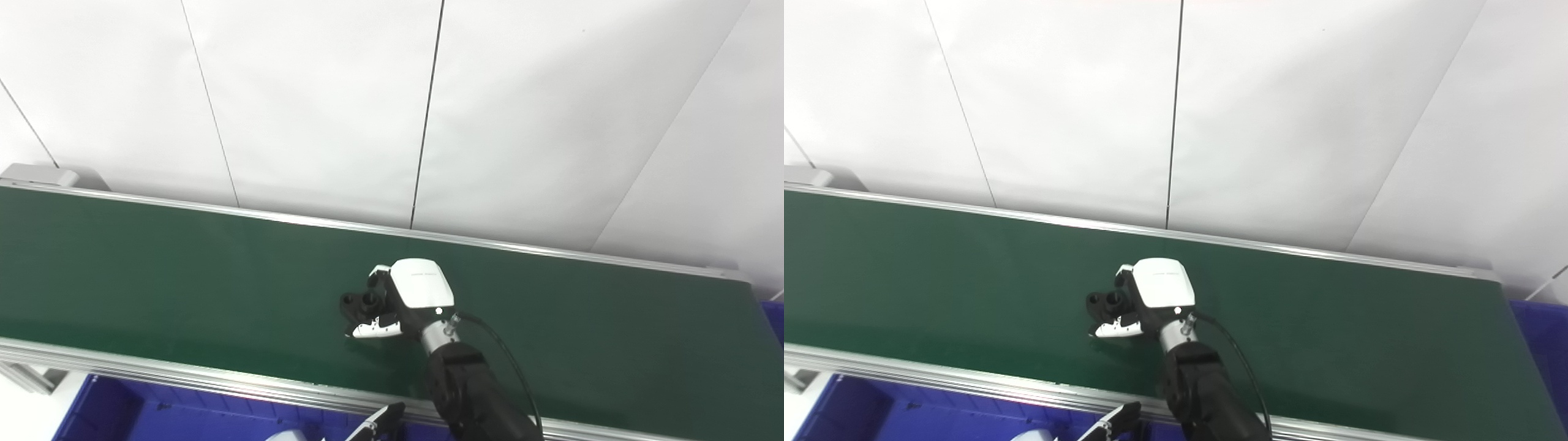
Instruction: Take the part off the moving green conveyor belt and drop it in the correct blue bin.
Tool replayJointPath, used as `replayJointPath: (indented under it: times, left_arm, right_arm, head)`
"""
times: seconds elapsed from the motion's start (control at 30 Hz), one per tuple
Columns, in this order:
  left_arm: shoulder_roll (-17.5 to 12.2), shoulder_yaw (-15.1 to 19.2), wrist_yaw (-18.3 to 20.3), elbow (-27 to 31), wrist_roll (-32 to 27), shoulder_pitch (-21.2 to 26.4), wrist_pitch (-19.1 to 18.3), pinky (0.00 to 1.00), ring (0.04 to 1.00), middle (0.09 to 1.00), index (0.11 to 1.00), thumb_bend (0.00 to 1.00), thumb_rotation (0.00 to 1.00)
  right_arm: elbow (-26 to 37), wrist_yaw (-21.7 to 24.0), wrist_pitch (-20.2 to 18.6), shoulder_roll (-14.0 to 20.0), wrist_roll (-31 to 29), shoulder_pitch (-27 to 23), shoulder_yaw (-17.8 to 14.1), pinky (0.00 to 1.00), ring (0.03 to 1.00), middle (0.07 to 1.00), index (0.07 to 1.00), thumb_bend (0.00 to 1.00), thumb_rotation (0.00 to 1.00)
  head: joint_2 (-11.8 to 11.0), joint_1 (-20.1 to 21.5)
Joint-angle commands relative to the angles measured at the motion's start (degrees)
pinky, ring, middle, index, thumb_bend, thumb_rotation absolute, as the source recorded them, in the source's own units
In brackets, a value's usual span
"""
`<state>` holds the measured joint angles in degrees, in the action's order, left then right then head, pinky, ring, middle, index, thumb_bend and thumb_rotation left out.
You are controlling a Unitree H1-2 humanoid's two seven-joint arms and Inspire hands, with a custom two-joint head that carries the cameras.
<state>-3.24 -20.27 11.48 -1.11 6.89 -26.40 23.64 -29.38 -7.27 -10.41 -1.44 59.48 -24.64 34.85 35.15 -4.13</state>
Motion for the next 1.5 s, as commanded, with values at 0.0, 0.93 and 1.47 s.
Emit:
replayJointPath:
  times: [0.0,0.93,1.47]
  left_arm:
    - [0.19,-0.23,-0.49,1.4,0.2,-0.34,0.78,0.87,0.935,0.945,0.927,0.81,0.68]
    - [-0.06,0.21,-1.68,2.94,0.34,-1.11,0.53,0.85,0.917,0.935,0.925,0.78,0.69]
    - [-1.06,0.87,-0.68,3.07,-2.92,-0.6,0.81,0.87,0.938,0.964,0.936,0.76,0.68]
  right_arm:
    - [-0.37,-1.7,0.29,-0.29,0.62,-0.46,1.19,0.13,0.187,0.278,0.506,0.59,0.48]
    - [10.2,-7.14,-0.42,1.51,-1.48,5.92,2.62,0.09,0.135,0.209,0.468,0.52,0.17]
    - [41.08,8.51,-6.69,4.55,-0.08,12.1,-3.35,0.09,0.146,0.224,0.479,0.51,0.15]
  head:
    - [-0.09,-0.08]
    - [1.5,2.67]
    - [2.93,6.0]
